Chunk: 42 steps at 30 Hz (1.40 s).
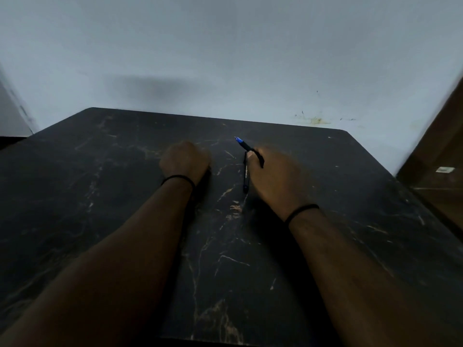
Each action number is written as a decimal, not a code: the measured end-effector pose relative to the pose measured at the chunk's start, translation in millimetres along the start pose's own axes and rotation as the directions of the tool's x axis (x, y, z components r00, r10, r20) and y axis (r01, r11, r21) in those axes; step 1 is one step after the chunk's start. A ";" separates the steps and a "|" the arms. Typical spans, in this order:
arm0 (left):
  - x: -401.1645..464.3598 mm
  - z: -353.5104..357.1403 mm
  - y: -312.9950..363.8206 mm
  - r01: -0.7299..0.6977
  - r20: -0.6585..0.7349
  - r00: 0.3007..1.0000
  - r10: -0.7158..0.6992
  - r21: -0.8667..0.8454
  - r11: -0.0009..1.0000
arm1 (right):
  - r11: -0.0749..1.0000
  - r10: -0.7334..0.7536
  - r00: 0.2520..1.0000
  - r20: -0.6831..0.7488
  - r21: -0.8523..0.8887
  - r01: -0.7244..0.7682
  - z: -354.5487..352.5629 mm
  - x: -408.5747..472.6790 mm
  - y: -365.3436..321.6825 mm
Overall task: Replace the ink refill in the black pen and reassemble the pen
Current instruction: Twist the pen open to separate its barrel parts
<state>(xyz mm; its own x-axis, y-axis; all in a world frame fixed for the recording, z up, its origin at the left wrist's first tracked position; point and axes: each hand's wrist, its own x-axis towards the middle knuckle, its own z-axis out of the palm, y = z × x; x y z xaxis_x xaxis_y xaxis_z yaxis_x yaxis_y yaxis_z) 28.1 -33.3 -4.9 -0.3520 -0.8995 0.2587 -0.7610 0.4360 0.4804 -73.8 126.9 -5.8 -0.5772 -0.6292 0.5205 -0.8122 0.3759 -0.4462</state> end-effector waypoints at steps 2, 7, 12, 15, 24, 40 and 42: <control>1.7 0.4 0.7 0.002 0.014 1.000 -0.003 0.091 0.996 | 0.998 -0.018 1.000 -0.006 0.052 0.019 1.9 -0.5 1.2; 1.3 5.4 -0.9 0.000 -0.047 0.999 0.011 0.219 0.976 | 0.994 -0.069 0.998 0.006 0.090 0.068 7.5 -2.7 1.5; -9.6 0.3 18.4 -0.251 -0.349 0.930 0.117 -0.371 0.894 | 0.976 0.057 0.998 0.031 0.208 -0.062 9.3 -0.8 -1.4; -19.1 1.3 33.0 -0.272 -0.199 0.962 0.187 -0.773 0.573 | 0.920 0.164 0.985 0.057 0.352 -0.174 5.4 2.1 -1.7; -15.8 -0.1 26.5 0.335 0.348 0.720 0.600 -0.932 0.139 | 0.324 0.068 0.821 0.567 0.766 -0.556 -9.5 3.2 -2.4; -12.0 3.8 24.3 0.323 0.294 0.769 0.568 -0.945 0.051 | 0.433 0.064 0.829 0.555 0.733 -0.524 -3.4 -2.2 -10.5; -11.2 4.4 25.3 0.319 0.285 0.781 0.556 -0.947 0.038 | 0.504 0.084 0.870 0.485 0.733 -0.457 -2.3 -3.5 -12.4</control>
<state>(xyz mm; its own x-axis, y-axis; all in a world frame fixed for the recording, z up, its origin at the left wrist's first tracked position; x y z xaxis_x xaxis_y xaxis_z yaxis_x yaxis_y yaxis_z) 10.4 -12.3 0.7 -0.8532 -0.4682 0.2298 0.3747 -0.2438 0.8945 -61.9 126.1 -0.4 -0.5294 -0.8460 0.0625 -0.0829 -0.0217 -0.9963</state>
